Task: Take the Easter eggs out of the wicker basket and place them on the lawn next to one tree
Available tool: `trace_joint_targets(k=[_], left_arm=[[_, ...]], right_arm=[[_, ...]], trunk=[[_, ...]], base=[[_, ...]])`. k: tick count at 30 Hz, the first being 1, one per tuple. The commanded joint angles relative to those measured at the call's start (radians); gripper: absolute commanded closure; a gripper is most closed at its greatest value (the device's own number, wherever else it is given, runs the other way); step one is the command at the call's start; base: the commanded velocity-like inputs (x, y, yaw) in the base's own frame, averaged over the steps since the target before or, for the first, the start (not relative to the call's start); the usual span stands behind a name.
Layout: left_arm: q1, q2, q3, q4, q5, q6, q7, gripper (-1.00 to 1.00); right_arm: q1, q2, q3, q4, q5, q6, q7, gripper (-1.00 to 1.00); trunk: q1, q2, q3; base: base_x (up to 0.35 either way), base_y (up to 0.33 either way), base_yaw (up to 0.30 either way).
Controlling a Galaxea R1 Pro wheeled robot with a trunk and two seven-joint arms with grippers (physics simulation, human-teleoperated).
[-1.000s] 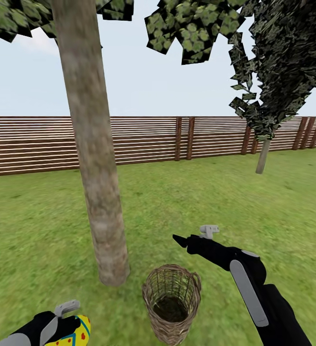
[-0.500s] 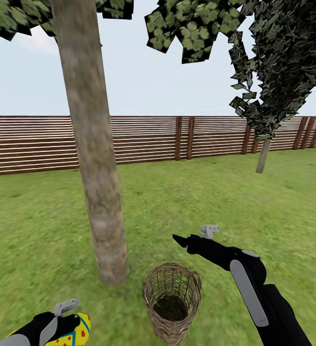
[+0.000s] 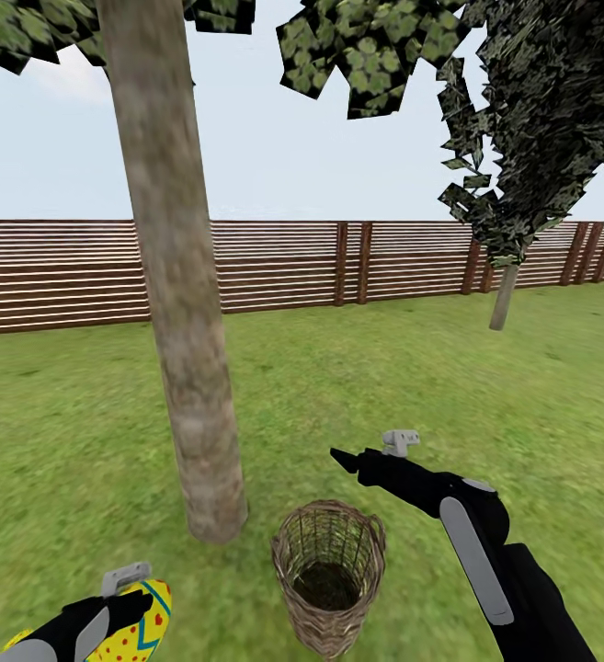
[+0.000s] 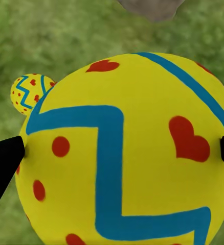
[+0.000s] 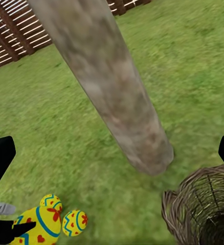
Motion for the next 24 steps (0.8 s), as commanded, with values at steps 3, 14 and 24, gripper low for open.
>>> trace_joint_targets(k=[3,14,24], left_arm=[[0.0,-0.001,0.009,-0.002,0.004,0.023,-0.001,1.0],[0.0,-0.001,0.008,-0.003,0.007,0.02,-0.004,1.0],[0.0,-0.001,0.008,-0.003,0.007,0.02,-0.004,1.0]], right_arm=[[-0.001,0.0,0.0,-0.001,0.002,0.004,0.003,-1.0],[0.011,-0.019,-0.339,-0.002,0.005,-0.09,0.358,-1.0],[0.019,-0.027,-0.708,-0.001,0.006,-0.004,0.441,-1.0]], trunk=[[0.012,-0.022,-0.011],[0.054,-0.099,-0.045],[0.092,-0.169,-0.076]], base=[[0.0,0.0,0.0],[0.0,0.0,0.0],[0.0,0.0,0.0]])
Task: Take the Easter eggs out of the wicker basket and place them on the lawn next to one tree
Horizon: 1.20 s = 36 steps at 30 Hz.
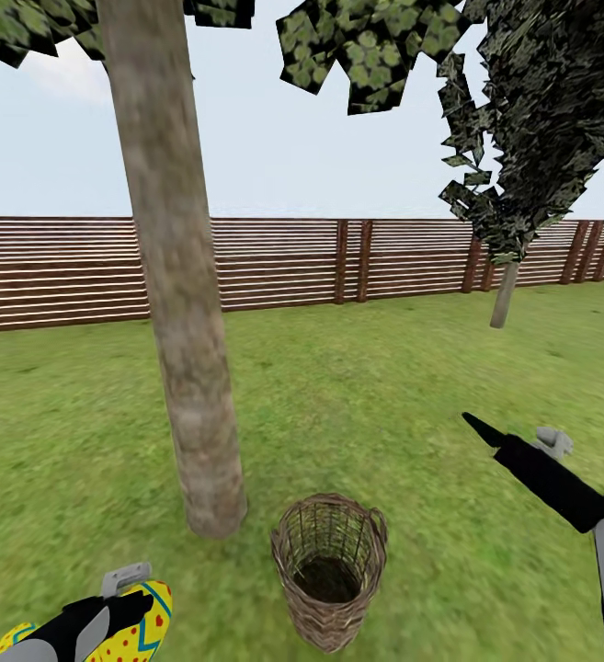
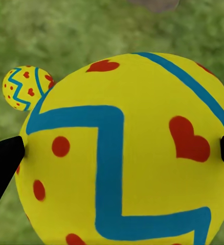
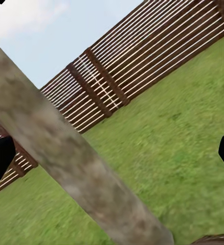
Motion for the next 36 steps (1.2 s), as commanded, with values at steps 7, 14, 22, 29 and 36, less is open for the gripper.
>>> trace_joint_targets(k=[7,14,22,29,36], left_arm=[[0.0,0.0,0.008,-0.002,0.003,-0.005,-0.001,1.0],[0.0,0.0,0.007,-0.002,0.002,-0.014,-0.001,1.0],[0.0,0.0,0.007,-0.001,0.0,-0.052,0.0,1.0],[0.0,0.0,0.007,0.0,0.0,-0.054,0.001,1.0],[0.0,0.0,0.007,0.0,0.0,-0.055,0.001,1.0]], right_arm=[[0.0,0.003,-0.006,0.001,-0.004,0.007,0.002,-1.0],[-0.001,0.005,-0.006,0.001,-0.004,0.008,0.001,-1.0],[-0.001,0.003,-0.006,0.001,-0.004,0.01,0.001,-1.0],[-0.001,0.005,-0.006,0.001,-0.004,0.008,0.002,-1.0],[0.0,0.005,-0.006,0.001,-0.006,0.008,0.003,-1.0]], trunk=[[0.027,-0.05,-0.023],[0.054,-0.099,-0.045],[0.084,-0.155,-0.07],[0.111,-0.204,-0.092],[0.138,-0.253,-0.114]], base=[[0.0,0.0,0.0],[0.0,0.0,0.0],[0.0,0.0,0.0],[0.0,0.0,0.0],[0.0,0.0,0.0]])
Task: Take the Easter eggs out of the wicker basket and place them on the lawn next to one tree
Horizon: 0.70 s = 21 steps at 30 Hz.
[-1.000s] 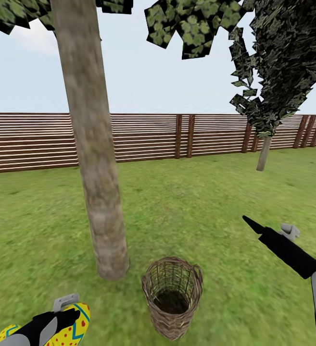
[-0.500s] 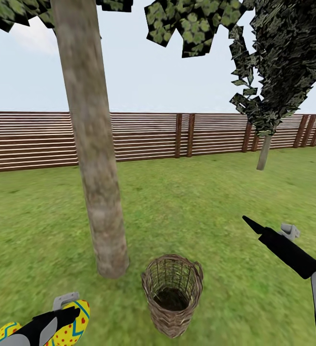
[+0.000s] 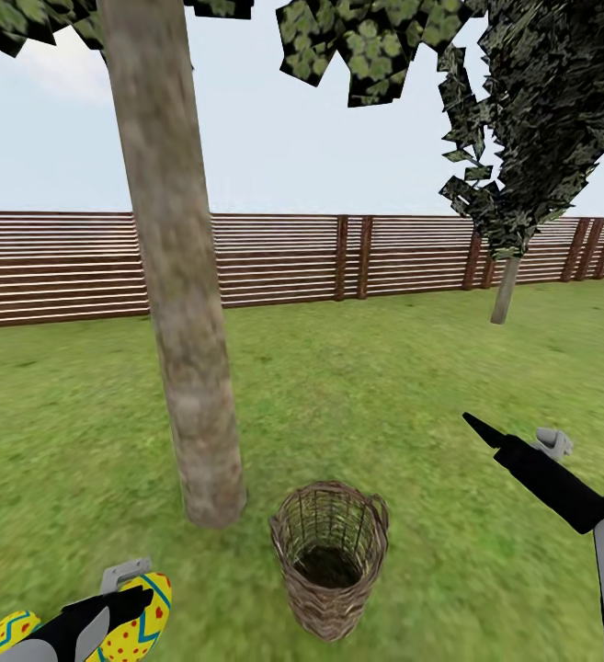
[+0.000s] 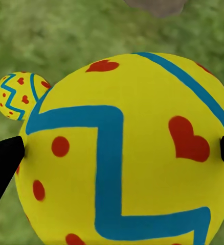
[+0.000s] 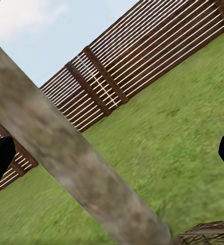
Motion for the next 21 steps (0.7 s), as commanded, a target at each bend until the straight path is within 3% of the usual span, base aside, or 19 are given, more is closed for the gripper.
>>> trace_joint_targets(k=[1,21], left_arm=[[0.0,0.0,0.008,-0.002,0.004,0.006,-0.002,1.0],[0.0,0.0,0.007,-0.002,0.004,0.005,-0.002,1.0]], right_arm=[[-0.001,0.0,-0.001,0.0,-0.003,0.006,0.002,-1.0],[-0.001,0.002,0.004,0.0,-0.003,0.005,0.003,-1.0]], trunk=[[0.004,-0.008,-0.004],[0.081,-0.148,-0.067]], base=[[0.0,0.0,0.0],[0.0,0.0,0.0]])
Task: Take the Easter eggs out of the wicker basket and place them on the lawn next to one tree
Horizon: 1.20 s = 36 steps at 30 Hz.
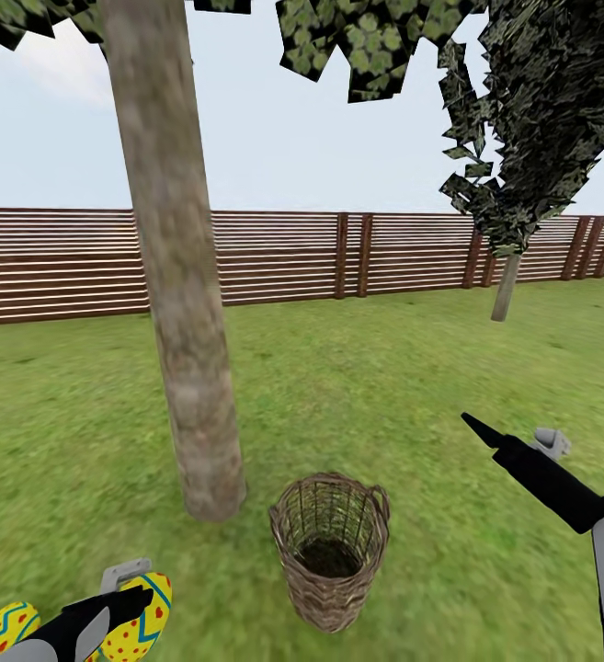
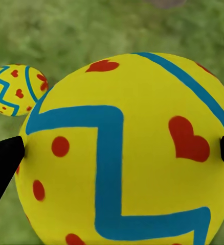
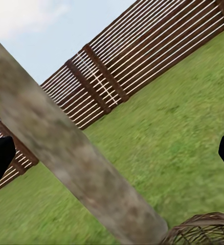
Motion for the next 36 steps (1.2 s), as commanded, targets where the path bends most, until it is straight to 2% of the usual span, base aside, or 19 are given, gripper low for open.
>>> trace_joint_targets(k=[1,29,34,36], left_arm=[[0.0,0.0,0.007,-0.002,0.004,0.007,-0.002,1.0],[0.0,-0.002,0.007,-0.002,0.005,-0.004,-0.001,1.0],[0.0,-0.002,0.008,-0.002,0.007,-0.045,0.085,1.0],[0.0,-0.002,0.009,-0.002,0.008,-0.053,0.101,1.0]], right_arm=[[-0.001,0.0,0.0,0.0,-0.003,0.006,0.003,-1.0],[-0.001,0.003,0.004,0.0,-0.003,0.007,0.002,-1.0],[-0.001,0.003,0.004,0.0,-0.003,0.007,0.002,-1.0],[-0.001,0.003,0.004,0.0,-0.003,0.007,0.002,-1.0]], trunk=[[0.004,-0.008,-0.004],[0.111,-0.204,-0.092],[0.13,-0.239,-0.108],[0.138,-0.253,-0.114]], base=[[0.0,0.0,0.0],[0.0,0.0,0.0],[0.0,0.0,0.0],[0.0,0.0,0.0]])
